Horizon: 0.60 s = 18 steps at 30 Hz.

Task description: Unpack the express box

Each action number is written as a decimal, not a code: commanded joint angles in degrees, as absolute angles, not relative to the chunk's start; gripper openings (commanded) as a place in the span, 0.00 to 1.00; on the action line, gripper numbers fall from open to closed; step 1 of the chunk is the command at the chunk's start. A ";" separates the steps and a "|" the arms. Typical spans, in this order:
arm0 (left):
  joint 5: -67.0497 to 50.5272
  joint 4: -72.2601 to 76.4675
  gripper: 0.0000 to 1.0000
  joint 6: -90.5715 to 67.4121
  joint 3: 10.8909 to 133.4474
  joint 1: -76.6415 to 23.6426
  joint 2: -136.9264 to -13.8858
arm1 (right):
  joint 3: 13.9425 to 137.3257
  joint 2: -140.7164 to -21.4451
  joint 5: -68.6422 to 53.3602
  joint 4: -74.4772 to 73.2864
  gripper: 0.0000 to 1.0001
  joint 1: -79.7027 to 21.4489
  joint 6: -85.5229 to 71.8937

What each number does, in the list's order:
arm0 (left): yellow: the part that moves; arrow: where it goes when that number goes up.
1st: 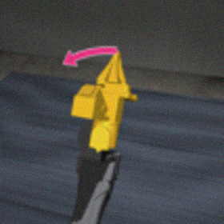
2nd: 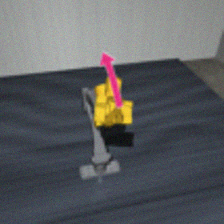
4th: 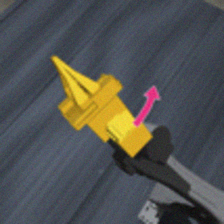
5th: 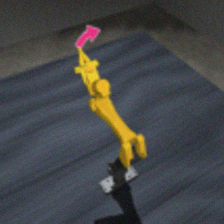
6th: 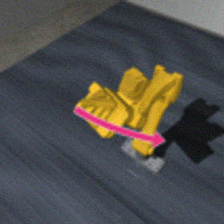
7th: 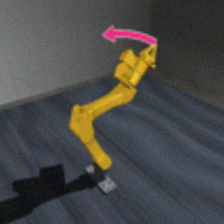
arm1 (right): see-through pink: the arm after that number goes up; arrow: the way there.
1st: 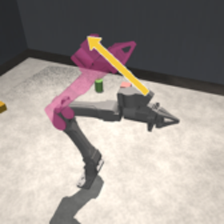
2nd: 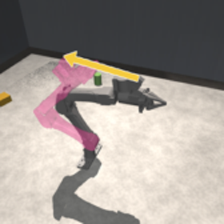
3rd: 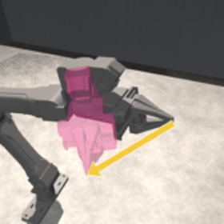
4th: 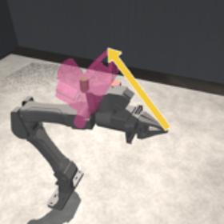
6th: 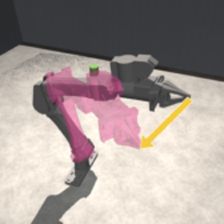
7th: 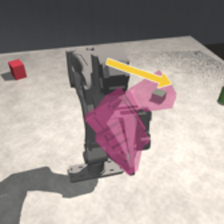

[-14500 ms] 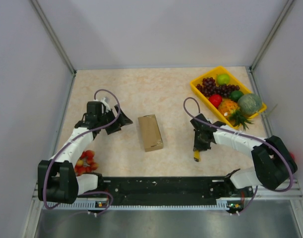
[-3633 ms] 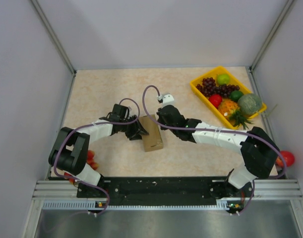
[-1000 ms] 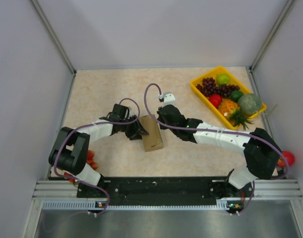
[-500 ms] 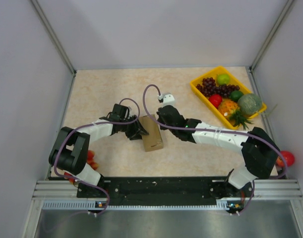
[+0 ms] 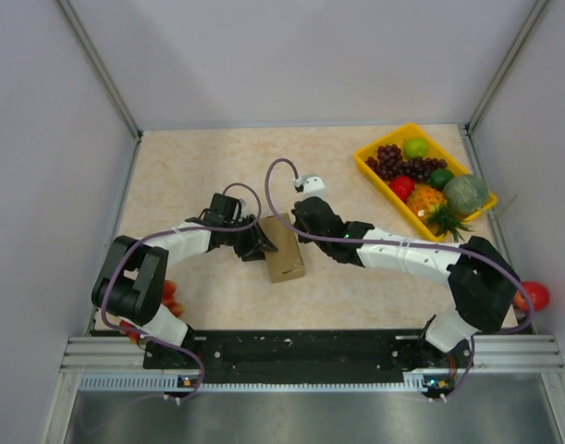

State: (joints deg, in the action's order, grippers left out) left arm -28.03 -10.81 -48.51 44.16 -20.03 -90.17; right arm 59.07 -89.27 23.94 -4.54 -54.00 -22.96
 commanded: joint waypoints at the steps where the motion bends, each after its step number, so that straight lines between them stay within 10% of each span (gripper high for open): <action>1: -21.80 -13.80 0.31 -47.99 44.03 -19.86 -92.72 | 62.31 -90.44 25.14 -4.75 0.00 -54.93 -21.89; 18: -22.15 -16.35 0.30 -53.08 45.35 -19.34 -92.81 | 67.23 -93.51 29.18 -12.91 0.00 -57.48 -16.96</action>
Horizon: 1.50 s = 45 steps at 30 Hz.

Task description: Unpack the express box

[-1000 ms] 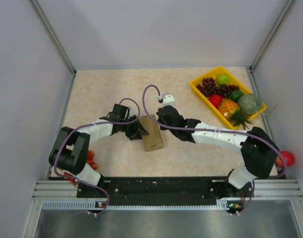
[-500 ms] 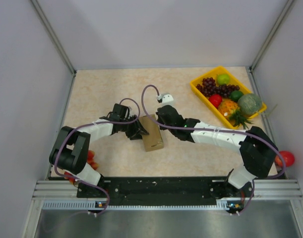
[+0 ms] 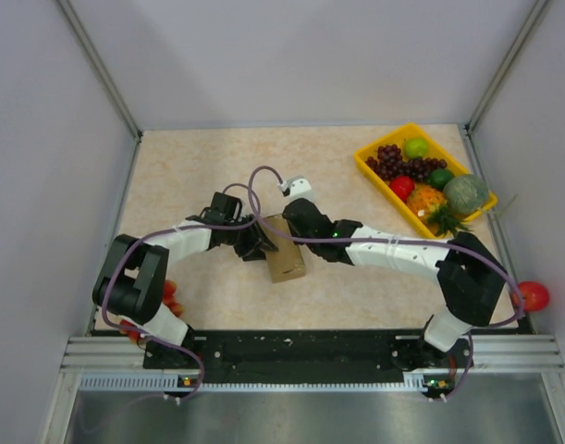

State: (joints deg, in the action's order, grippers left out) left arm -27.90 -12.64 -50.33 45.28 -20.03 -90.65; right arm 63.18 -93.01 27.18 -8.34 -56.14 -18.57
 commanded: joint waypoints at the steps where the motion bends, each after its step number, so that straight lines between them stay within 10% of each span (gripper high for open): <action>1: -22.32 -16.17 0.29 -54.13 45.35 -19.25 -92.73 | 68.28 -93.60 29.01 -13.88 0.00 -57.57 -17.22; 45: -21.97 -13.62 0.24 -61.70 44.39 -19.16 -94.13 | 67.07 -87.98 15.04 -35.77 0.00 -57.57 -29.70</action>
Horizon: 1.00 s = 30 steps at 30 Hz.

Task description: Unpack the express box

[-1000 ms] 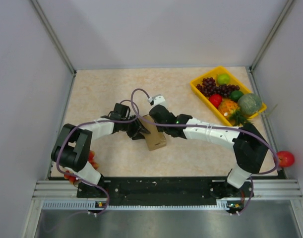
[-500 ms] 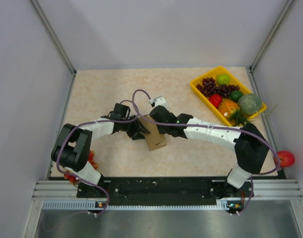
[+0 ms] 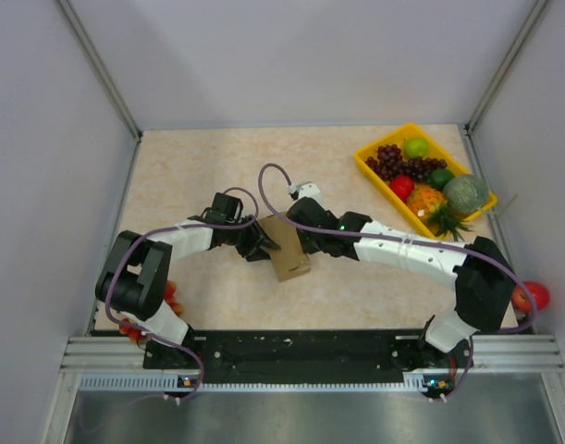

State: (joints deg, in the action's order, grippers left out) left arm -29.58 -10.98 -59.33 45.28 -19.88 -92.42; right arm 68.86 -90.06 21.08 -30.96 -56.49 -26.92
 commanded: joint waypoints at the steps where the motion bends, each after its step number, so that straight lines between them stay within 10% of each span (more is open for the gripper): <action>1: -21.97 -13.54 0.24 -61.70 44.38 -19.16 -94.13 | 66.71 -88.41 15.03 -35.60 0.00 -57.57 -30.06; 30: -20.74 -12.74 0.25 -62.14 43.95 -19.16 -94.92 | 65.92 -84.64 13.63 -38.67 0.00 -57.57 -30.06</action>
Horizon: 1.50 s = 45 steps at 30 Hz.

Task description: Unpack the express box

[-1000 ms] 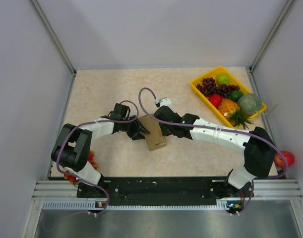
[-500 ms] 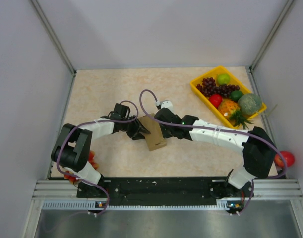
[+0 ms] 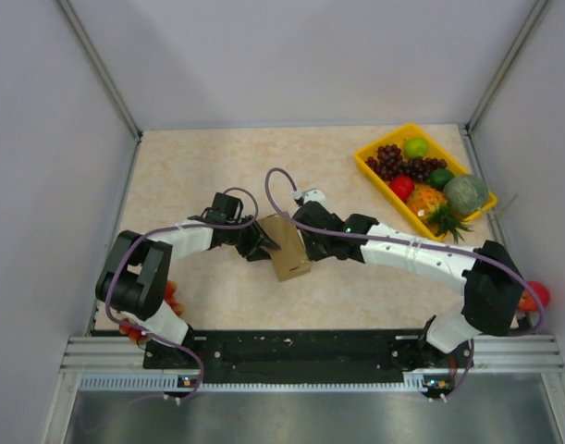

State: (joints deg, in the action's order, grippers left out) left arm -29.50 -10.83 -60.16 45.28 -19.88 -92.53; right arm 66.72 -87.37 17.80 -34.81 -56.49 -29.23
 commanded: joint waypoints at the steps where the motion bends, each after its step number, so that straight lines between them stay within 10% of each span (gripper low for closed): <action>1: -20.66 -12.83 0.25 -62.14 43.77 -19.16 -94.83 | 65.74 -84.73 13.36 -38.76 0.00 -57.57 -30.15; 26: -17.49 -17.93 0.29 -49.76 48.16 -19.86 -98.35 | 67.50 -76.20 20.83 -31.38 0.00 -57.48 -28.57; 38: -19.51 -14.33 0.77 -42.80 48.87 -19.95 -84.12 | 66.45 -84.10 17.06 -28.30 0.00 -50.36 -26.98; 45: -15.74 -19.41 0.68 -44.12 45.09 -19.86 -76.30 | 67.32 -90.88 10.20 -25.66 0.00 -51.50 -28.21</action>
State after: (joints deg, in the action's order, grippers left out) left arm -19.88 -15.35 -44.77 47.88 -20.03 -80.90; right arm 65.36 -89.38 14.48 -28.64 -50.52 -27.64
